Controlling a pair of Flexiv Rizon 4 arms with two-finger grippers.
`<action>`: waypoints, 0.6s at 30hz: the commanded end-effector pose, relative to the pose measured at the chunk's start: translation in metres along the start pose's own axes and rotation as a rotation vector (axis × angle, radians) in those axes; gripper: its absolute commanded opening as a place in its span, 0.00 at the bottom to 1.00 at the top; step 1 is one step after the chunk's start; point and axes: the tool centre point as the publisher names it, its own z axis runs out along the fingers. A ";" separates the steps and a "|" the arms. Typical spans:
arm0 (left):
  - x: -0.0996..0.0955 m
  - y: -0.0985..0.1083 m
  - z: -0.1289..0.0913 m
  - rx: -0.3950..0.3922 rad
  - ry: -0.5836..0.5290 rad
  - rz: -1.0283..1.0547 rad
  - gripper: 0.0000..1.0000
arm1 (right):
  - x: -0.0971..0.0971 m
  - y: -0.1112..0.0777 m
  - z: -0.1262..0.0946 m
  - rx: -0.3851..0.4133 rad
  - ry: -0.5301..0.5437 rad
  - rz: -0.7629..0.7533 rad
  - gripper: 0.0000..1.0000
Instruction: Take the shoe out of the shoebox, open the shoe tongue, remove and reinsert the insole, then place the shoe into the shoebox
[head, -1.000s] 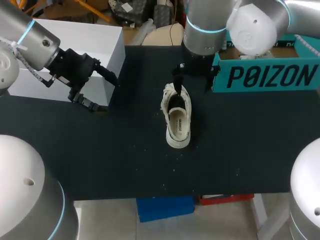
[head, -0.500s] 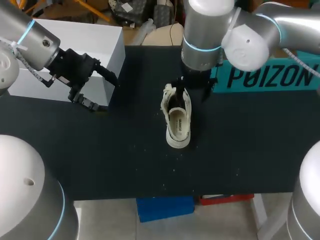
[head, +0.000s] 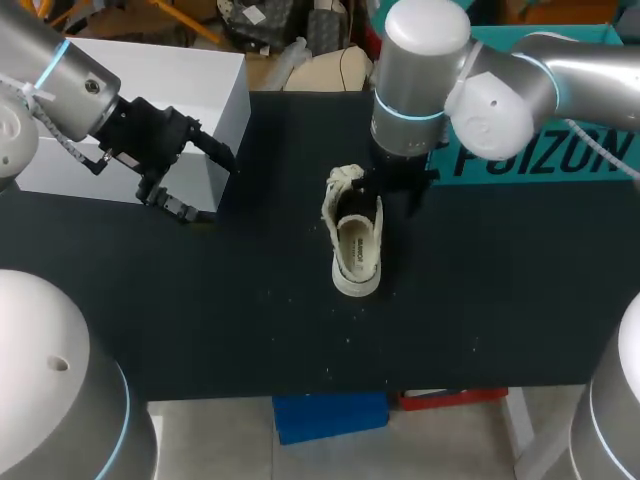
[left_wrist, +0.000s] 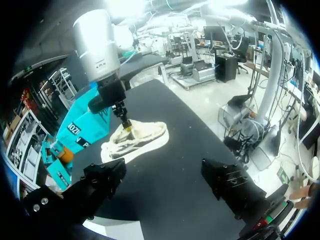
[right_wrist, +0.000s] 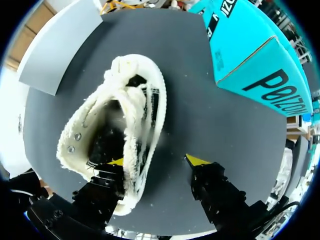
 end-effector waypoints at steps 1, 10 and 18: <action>0.001 0.000 0.001 -0.003 -0.003 0.000 1.00 | 0.004 0.006 0.021 0.010 0.008 -0.001 0.53; 0.001 0.000 0.001 -0.003 -0.003 0.000 1.00 | 0.002 0.005 0.037 0.030 -0.001 -0.003 0.46; 0.001 0.000 0.001 -0.003 -0.003 0.000 1.00 | 0.002 0.008 0.047 0.050 -0.014 -0.005 0.02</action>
